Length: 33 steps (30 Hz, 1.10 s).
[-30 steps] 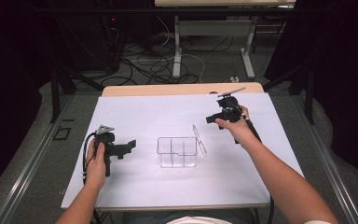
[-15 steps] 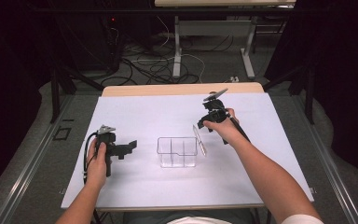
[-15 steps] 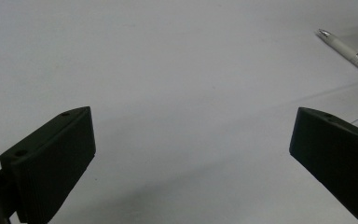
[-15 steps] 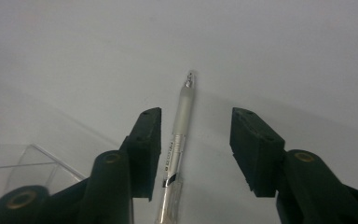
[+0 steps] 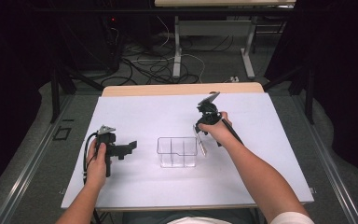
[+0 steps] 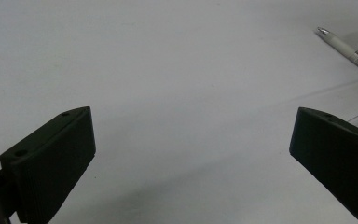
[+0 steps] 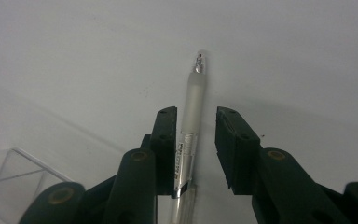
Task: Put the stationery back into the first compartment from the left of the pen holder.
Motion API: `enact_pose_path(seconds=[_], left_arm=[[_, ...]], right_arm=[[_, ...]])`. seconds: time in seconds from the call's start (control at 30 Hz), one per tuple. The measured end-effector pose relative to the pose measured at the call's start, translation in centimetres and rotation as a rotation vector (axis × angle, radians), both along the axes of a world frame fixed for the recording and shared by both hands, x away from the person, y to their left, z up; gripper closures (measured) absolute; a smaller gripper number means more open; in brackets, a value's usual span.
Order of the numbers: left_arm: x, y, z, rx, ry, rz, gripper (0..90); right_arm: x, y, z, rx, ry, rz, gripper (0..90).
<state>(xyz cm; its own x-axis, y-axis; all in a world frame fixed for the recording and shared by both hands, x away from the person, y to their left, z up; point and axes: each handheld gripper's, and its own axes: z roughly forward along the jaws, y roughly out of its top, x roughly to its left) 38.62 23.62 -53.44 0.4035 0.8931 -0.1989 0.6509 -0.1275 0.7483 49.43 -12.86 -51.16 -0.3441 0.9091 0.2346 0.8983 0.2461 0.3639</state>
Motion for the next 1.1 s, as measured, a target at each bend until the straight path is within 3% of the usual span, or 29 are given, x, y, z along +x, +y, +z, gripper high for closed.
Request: enact_pose_path(seconds=[0.3, 0.4, 0.47, 0.83, 1.0, 1.1], left_arm=[[0.0, 0.0, -0.1, -0.003, 0.005, -0.005, 0.2], [0.0, 0.0, -0.1, -0.007, 0.007, 0.001, 0.2], [0.0, 0.0, -0.1, -0.001, 0.005, 0.0, 0.2], [0.1, 0.0, -0.2, -0.003, 0.012, -0.004, 0.2], [0.1, 0.0, -0.2, -0.005, 0.013, -0.003, 0.3], [0.1, 0.0, -0.2, -0.006, 0.014, -0.003, 0.2]], right_arm=[[0.6, 0.7, -1.0, -0.012, 0.042, 0.0, 70.2], [0.8, 0.7, -1.5, 0.023, 0.028, -0.011, 70.4], [0.9, 0.7, -1.4, 0.004, 0.058, -0.019, 70.6], [1.2, 0.7, -2.1, 0.009, 0.077, -0.023, 76.6], [1.2, 0.7, -2.0, -0.011, 0.091, -0.016, 78.1], [1.3, 0.7, -2.1, 0.009, 0.099, -0.021, 78.8]])
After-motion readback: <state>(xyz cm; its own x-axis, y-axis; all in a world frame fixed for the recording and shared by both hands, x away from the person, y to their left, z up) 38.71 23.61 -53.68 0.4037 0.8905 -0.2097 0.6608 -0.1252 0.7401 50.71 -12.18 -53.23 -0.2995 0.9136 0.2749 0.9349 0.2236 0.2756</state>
